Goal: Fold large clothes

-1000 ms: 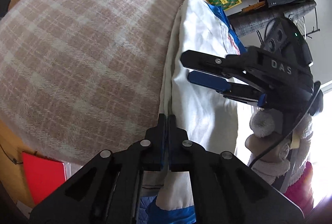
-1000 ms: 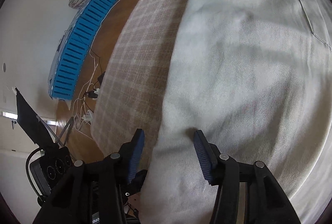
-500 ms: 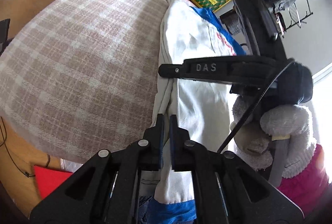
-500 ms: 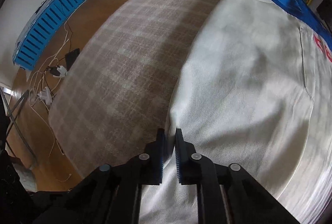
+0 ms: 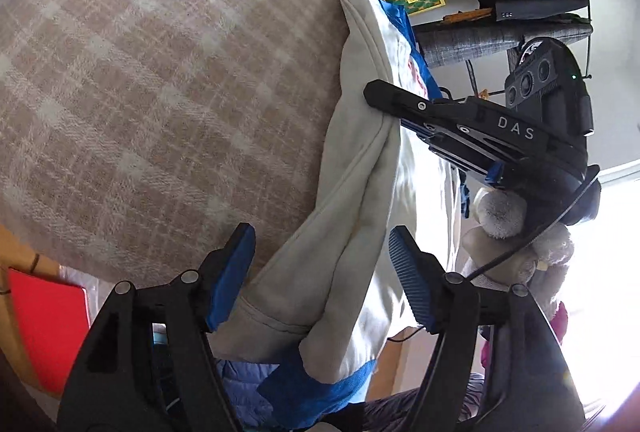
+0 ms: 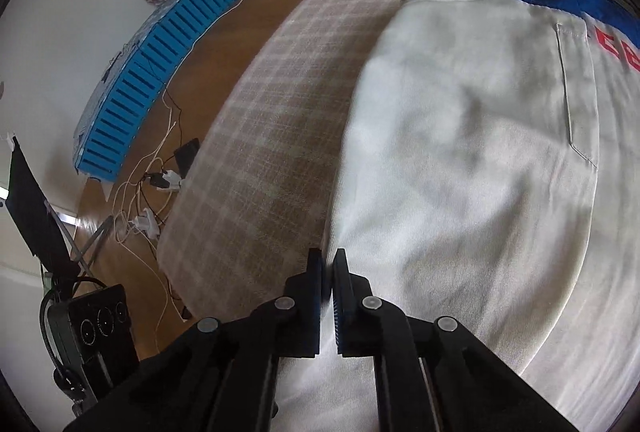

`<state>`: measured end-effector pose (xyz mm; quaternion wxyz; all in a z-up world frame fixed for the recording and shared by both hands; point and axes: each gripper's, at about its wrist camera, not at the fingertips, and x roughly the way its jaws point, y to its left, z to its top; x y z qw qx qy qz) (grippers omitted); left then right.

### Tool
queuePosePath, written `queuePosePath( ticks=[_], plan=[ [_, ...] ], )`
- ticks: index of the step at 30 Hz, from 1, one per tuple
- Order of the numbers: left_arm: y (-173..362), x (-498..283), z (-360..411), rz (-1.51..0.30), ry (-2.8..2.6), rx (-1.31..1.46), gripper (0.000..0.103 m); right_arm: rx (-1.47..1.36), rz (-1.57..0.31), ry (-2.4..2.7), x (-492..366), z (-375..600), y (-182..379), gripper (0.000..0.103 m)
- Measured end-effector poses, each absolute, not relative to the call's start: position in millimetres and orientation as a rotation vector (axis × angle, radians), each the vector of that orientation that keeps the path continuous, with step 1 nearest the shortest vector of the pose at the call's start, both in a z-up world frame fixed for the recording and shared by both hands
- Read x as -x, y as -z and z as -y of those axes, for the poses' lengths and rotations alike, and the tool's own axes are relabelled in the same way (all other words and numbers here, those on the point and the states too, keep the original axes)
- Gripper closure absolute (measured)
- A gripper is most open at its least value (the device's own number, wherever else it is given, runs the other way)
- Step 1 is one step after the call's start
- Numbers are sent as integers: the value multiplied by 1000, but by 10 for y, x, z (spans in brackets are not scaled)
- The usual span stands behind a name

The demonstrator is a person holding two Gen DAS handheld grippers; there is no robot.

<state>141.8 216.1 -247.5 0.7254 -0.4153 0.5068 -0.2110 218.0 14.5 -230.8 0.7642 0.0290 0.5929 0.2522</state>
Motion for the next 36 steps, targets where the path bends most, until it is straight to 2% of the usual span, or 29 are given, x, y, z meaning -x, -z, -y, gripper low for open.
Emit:
queuePosePath(
  ticks=[3, 6, 7, 8, 9, 10, 11, 14, 21, 29, 36],
  plan=[
    [2284, -1304, -2032, -1095, 468, 789, 43, -99, -1280, -562, -2169, -86, 2246, 101],
    [2037, -1103, -1891, -1041, 454, 661, 45, -129, -1272, -580, -2166, -22, 2185, 101],
    [1970, -1033, -1853, -1022, 445, 622, 52, -132, -1268, -584, -2174, 5, 2165, 101],
    [1913, -971, -1803, -1013, 420, 580, 67, -136, -1267, -586, -2175, 22, 2154, 101],
    [1856, -920, -1760, -1007, 392, 537, 75, -142, -1266, -590, -2177, 35, 2145, 101],
    [1806, -869, -1708, -993, 372, 503, 87, -148, -1265, -595, -2184, 52, 2143, 101],
    [1762, -832, -1655, -978, 366, 479, 92, -155, -1266, -599, -2186, 68, 2142, 101],
    [1626, -768, -1467, -954, 371, 415, 97, -193, -1258, -609, -2176, 157, 2125, 101],
    [1348, -735, -952, -917, 422, 240, 99, -321, -1205, -633, -2121, 566, 2025, 101],
    [1316, -771, -333, -925, 493, 92, 100, -510, -1123, -627, -2004, 1335, 2071, 101],
    [1461, -707, 312, -971, 610, -24, 103, -703, -1070, -529, -1781, 2163, 2427, 101]
  ],
)
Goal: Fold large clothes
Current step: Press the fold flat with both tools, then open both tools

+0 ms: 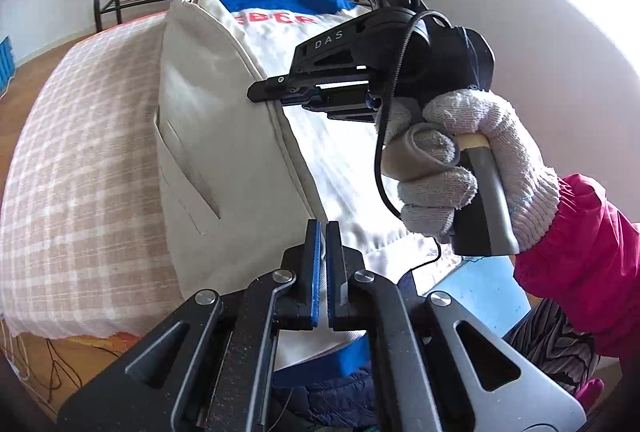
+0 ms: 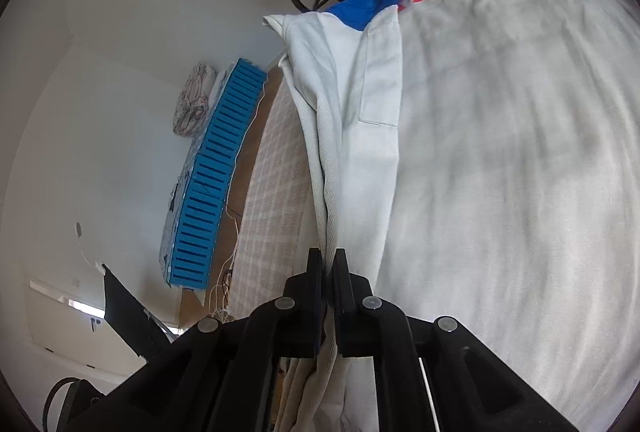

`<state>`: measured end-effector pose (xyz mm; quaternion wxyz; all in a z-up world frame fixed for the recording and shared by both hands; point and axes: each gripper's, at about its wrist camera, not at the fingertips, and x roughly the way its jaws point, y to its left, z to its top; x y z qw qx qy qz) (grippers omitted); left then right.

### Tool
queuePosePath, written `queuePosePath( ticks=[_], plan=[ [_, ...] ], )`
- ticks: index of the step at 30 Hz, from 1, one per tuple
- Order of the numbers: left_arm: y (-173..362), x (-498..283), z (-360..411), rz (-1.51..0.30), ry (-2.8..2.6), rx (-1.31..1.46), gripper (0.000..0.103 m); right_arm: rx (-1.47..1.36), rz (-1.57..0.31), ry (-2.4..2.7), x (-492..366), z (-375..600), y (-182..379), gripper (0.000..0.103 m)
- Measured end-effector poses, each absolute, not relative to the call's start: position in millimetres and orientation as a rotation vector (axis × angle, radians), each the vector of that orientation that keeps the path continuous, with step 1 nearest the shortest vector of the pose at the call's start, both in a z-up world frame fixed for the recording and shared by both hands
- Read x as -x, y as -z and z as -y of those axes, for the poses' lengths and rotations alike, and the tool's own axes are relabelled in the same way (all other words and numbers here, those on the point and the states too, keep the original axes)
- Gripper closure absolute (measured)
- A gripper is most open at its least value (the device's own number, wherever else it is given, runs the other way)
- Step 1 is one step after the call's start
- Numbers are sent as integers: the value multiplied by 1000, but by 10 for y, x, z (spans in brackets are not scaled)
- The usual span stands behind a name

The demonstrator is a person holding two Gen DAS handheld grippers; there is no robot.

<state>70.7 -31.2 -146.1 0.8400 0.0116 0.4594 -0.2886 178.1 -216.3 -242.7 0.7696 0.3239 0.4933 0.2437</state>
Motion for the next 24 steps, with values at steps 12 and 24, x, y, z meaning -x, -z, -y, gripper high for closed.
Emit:
queuePosePath(
  ticks=[12, 24],
  plan=[
    [1371, -641, 133, -963, 602, 18, 103, -608, -1121, -422, -1807, 2434, 2708, 101],
    [1739, -814, -265, -1034, 540, 169, 103, -413, -1107, -379, -1742, 2237, 2360, 86]
  ],
)
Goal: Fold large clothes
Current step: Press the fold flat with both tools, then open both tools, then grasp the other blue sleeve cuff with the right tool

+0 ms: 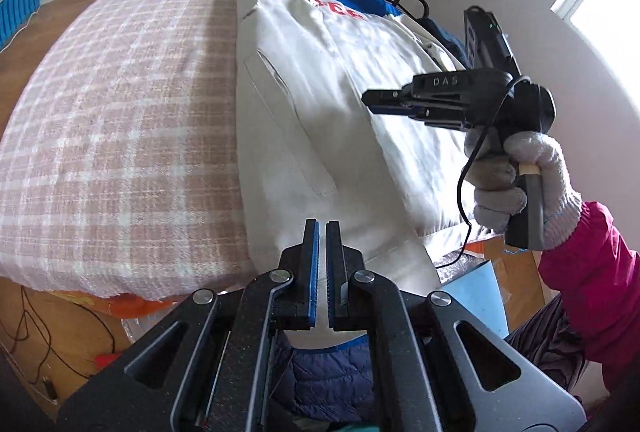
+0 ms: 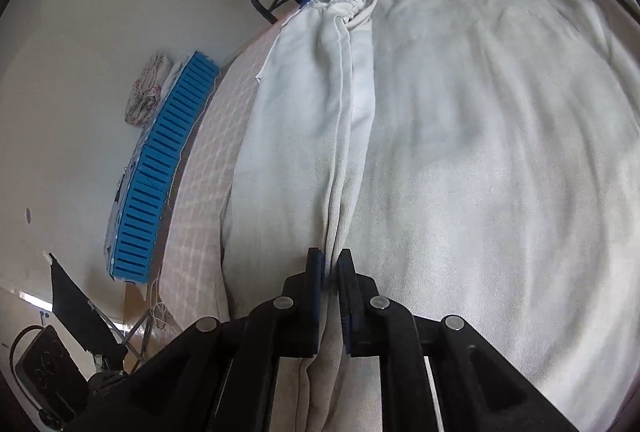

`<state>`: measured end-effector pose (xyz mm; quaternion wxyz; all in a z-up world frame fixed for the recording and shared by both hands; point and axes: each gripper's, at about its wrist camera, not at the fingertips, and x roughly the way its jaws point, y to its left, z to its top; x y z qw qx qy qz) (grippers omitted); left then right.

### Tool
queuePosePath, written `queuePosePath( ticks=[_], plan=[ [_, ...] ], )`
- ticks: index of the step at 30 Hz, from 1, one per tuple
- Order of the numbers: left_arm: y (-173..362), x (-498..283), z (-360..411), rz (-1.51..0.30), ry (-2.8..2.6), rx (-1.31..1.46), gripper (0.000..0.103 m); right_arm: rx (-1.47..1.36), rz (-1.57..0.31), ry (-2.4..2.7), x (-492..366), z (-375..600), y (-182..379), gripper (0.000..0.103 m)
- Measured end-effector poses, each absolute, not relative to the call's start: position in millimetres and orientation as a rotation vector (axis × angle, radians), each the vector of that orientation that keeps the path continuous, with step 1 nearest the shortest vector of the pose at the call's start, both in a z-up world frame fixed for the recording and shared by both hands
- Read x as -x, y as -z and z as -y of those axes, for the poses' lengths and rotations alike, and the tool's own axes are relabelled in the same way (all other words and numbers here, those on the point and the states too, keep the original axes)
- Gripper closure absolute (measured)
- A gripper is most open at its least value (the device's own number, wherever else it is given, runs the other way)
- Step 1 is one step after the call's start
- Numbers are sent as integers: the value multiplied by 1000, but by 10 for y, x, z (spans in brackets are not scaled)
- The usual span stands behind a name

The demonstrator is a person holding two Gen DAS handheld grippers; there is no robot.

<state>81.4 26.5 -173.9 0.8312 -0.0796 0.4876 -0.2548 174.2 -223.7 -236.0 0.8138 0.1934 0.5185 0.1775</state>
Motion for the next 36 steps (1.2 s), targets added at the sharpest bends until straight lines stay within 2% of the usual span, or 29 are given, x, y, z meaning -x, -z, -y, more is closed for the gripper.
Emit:
queuePosePath(
  ticks=[6, 10, 16, 17, 18, 19, 20, 24, 26, 34, 36],
  plan=[
    [2037, -702, 205, -1065, 606, 48, 103, -297, -1029, -360, -1499, 2472, 2039, 72],
    [2213, -716, 321, -1085, 583, 1, 103, -249, -975, -297, -1283, 2832, 1920, 71],
    [1922, -710, 288, -1058, 594, 47, 103, -235, -858, -164, -973, 3595, 1804, 67],
    [1842, -713, 289, -1041, 594, 53, 98, -224, -846, -139, -932, 3709, 1792, 65],
    [1755, -721, 300, -1019, 592, 60, 93, -220, -836, -115, -887, 3826, 1780, 59],
    [1661, -741, 313, -997, 595, 69, 82, -223, -825, -94, -845, 3950, 1749, 54],
    [1574, -768, 328, -975, 601, 82, 73, -232, -814, -73, -812, 4069, 1733, 54],
    [1305, -924, 509, -926, 619, 82, 62, -266, -775, 4, -684, 4498, 1661, 54],
    [1221, -1017, 631, -913, 625, 66, 47, -271, -759, 44, -605, 4652, 1630, 54],
    [1076, -1379, 1062, -915, 618, 50, 44, -325, -708, 149, -393, 5268, 1613, 54],
    [1074, -1443, 1161, -908, 614, 35, 41, -330, -685, 166, -342, 5414, 1609, 54]
  ],
)
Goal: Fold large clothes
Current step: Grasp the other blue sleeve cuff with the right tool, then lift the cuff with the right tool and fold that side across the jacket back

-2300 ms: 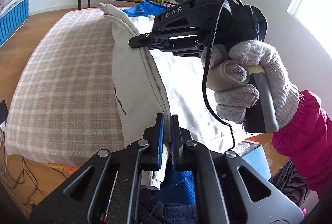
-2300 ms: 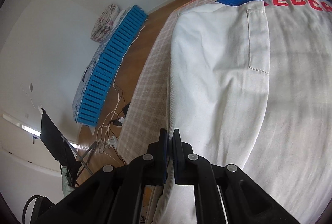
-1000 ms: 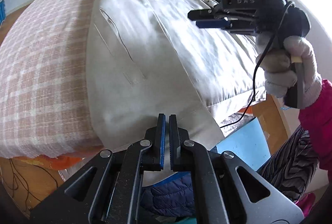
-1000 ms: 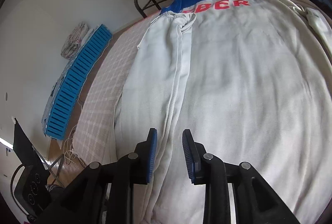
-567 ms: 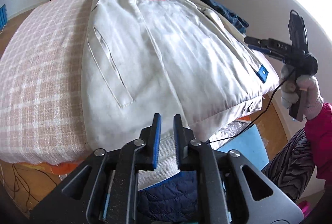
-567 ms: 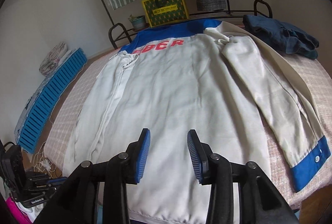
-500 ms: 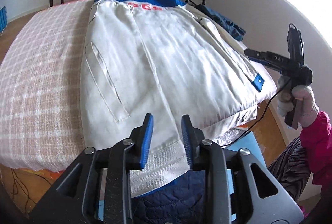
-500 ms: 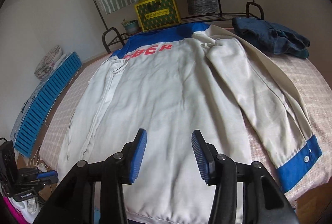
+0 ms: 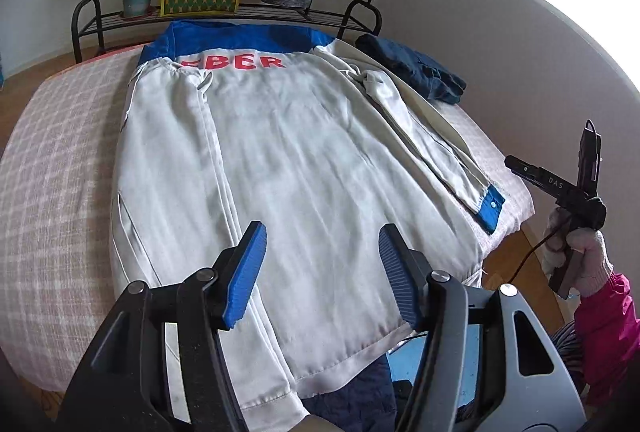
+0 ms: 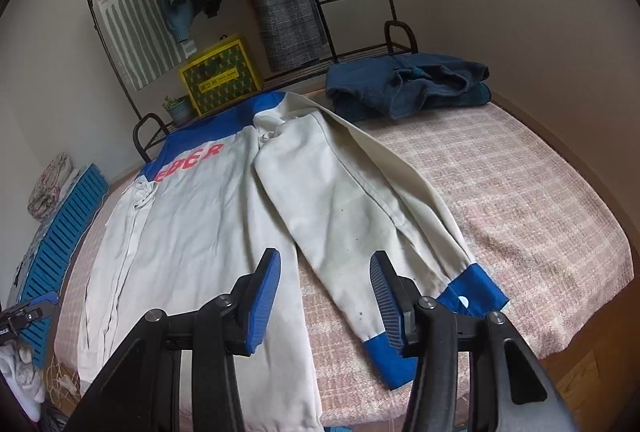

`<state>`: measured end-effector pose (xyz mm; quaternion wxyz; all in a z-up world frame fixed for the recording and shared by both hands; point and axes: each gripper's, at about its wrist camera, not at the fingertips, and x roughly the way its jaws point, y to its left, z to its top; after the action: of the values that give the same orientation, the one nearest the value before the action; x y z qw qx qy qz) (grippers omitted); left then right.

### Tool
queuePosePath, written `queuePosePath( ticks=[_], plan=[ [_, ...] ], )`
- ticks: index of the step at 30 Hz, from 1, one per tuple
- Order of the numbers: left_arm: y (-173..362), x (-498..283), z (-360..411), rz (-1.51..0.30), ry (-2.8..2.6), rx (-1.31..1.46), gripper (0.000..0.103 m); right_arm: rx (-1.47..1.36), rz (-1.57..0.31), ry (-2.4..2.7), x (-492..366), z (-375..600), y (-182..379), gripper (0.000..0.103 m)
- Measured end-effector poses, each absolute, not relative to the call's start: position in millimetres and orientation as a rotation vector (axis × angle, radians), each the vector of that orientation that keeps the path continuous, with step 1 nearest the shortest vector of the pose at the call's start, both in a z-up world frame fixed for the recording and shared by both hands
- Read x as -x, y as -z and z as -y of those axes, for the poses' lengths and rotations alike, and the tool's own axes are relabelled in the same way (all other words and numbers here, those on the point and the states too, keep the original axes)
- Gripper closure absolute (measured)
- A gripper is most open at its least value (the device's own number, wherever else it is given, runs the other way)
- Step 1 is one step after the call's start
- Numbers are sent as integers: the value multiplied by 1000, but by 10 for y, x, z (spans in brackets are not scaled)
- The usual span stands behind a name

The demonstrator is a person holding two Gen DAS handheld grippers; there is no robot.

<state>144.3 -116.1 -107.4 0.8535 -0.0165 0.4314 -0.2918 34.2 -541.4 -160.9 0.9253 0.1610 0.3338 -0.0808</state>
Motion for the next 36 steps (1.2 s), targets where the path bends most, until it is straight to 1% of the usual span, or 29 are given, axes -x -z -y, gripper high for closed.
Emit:
queuePosePath(
  ticks=[1, 6, 14, 20, 24, 26, 28, 29, 30, 31, 33, 36],
  plan=[
    [1081, -1469, 1200, -905, 611, 34, 38, -332, -679, 174, -327, 5480, 1615, 54],
    [1210, -1591, 1343, -923, 634, 61, 38, -360, -693, 243, -267, 5843, 1699, 51],
    [1518, -1749, 1420, -1004, 636, 99, 38, -475, -784, 315, -211, 6449, 2080, 51],
    [1537, -1806, 1448, -1011, 628, 127, 38, -507, -874, 309, -319, 6551, 2379, 51],
    [1513, -1837, 1474, -1005, 627, 136, 38, -439, -905, 315, -396, 6438, 2438, 51],
    [1500, -1840, 1484, -997, 625, 130, 38, -392, -922, 321, -427, 6376, 2433, 56],
    [1496, -1841, 1496, -995, 628, 125, 38, -377, -930, 297, -436, 6333, 2411, 78],
    [1498, -1841, 1502, -995, 629, 124, 38, -367, -928, 301, -429, 6314, 2384, 81],
    [1500, -1843, 1507, -995, 629, 124, 38, -353, -921, 305, -418, 6294, 2347, 90],
    [1503, -1840, 1507, -996, 630, 122, 38, -343, -911, 304, -407, 6280, 2296, 96],
    [1503, -1835, 1510, -995, 633, 117, 38, -336, -873, 308, -363, 6261, 2161, 100],
    [1505, -1827, 1499, -991, 629, 110, 38, -299, -793, 337, -279, 6205, 1865, 102]
  ],
)
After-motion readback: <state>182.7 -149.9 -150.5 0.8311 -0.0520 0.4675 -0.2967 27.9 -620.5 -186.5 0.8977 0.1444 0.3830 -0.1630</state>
